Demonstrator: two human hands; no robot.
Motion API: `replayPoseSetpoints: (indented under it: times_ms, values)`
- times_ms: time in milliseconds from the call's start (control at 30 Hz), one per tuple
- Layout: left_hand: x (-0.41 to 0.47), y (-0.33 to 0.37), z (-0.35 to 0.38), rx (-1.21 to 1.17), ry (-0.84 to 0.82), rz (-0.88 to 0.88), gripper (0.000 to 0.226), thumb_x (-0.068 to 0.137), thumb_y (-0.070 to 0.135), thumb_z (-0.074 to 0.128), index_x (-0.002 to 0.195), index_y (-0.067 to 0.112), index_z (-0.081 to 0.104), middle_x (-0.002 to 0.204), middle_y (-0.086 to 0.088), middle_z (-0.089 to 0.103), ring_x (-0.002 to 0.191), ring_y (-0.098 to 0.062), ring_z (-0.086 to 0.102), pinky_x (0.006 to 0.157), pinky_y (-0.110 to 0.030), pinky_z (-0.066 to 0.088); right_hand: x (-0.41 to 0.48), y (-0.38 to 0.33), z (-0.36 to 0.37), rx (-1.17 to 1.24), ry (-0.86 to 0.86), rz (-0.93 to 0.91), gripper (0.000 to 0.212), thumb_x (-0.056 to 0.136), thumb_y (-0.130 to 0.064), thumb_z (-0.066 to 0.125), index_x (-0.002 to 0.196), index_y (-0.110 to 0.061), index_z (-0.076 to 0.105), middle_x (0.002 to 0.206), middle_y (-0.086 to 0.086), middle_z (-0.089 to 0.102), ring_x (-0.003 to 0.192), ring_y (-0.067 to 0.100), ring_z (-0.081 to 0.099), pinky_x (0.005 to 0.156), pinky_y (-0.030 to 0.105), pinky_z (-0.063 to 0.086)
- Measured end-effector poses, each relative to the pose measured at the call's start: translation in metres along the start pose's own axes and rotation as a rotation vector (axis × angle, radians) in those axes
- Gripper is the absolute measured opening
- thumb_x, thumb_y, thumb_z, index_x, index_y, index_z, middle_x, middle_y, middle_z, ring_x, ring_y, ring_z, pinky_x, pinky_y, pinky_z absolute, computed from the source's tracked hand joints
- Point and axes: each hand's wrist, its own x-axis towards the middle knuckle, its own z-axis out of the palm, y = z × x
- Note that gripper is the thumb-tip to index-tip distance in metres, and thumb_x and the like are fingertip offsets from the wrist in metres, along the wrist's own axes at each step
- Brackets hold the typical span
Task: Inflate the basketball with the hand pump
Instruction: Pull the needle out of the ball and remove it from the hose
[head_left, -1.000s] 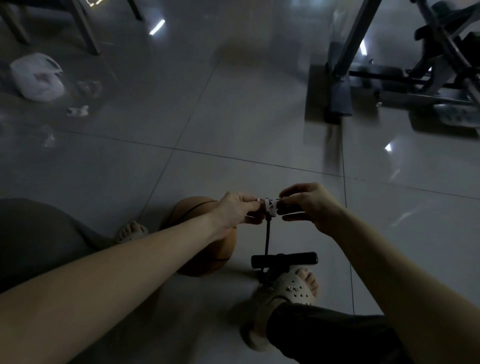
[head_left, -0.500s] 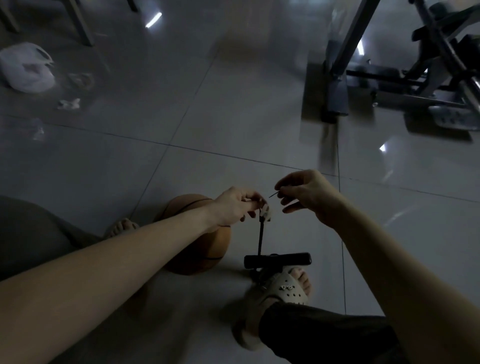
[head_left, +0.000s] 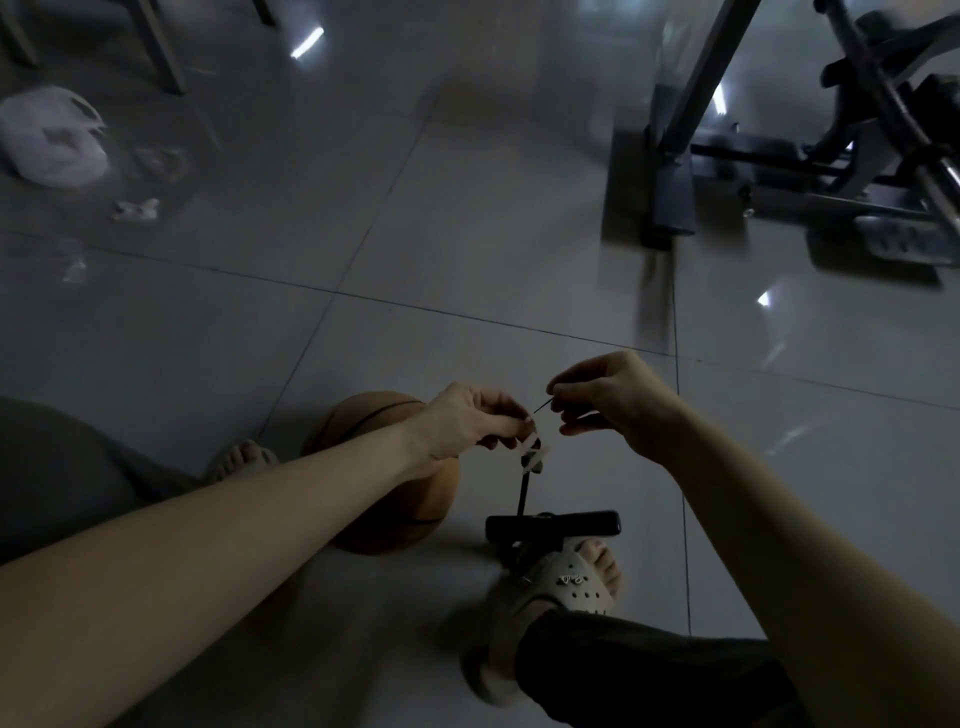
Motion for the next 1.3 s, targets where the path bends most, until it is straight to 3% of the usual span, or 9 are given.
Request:
replayPoseSetpoints:
  times_ms: [200, 533, 1300]
  values:
    - [0.0018, 0.0005, 0.0001, -0.062, -0.006, -0.018, 0.012, 0.088, -0.001, 0.071, 0.095, 0.009, 0.071, 0.089, -0.008, 0.077, 0.081, -0.015, 0.070, 0.072, -0.024, 0.052, 0.0013, 0.0029, 0.0028, -0.006, -0.023, 0.034, 0.016, 0.095, -0.005, 0.062, 0.107, 0.001, 0.070, 0.102, 0.019, 0.071, 0.093, 0.030, 0.071, 0.068, 0.027, 0.059]
    - [0.0010, 0.0029, 0.0018, -0.073, -0.038, -0.004, 0.015, 0.090, -0.004, 0.067, 0.102, 0.004, 0.071, 0.093, -0.009, 0.076, 0.086, -0.015, 0.071, 0.075, -0.024, 0.054, 0.0041, 0.0059, 0.0072, 0.004, -0.038, 0.042, 0.015, 0.095, -0.004, 0.062, 0.105, 0.001, 0.070, 0.100, 0.019, 0.071, 0.089, 0.028, 0.072, 0.067, 0.027, 0.059]
    - [0.0013, 0.0046, 0.0044, -0.104, -0.036, -0.011, 0.012, 0.089, -0.003, 0.069, 0.099, 0.004, 0.070, 0.086, -0.005, 0.076, 0.081, -0.013, 0.071, 0.073, -0.023, 0.054, 0.0067, 0.0087, 0.0031, 0.017, -0.023, 0.063, 0.016, 0.096, -0.005, 0.061, 0.107, 0.002, 0.069, 0.102, 0.019, 0.070, 0.090, 0.028, 0.071, 0.067, 0.028, 0.059]
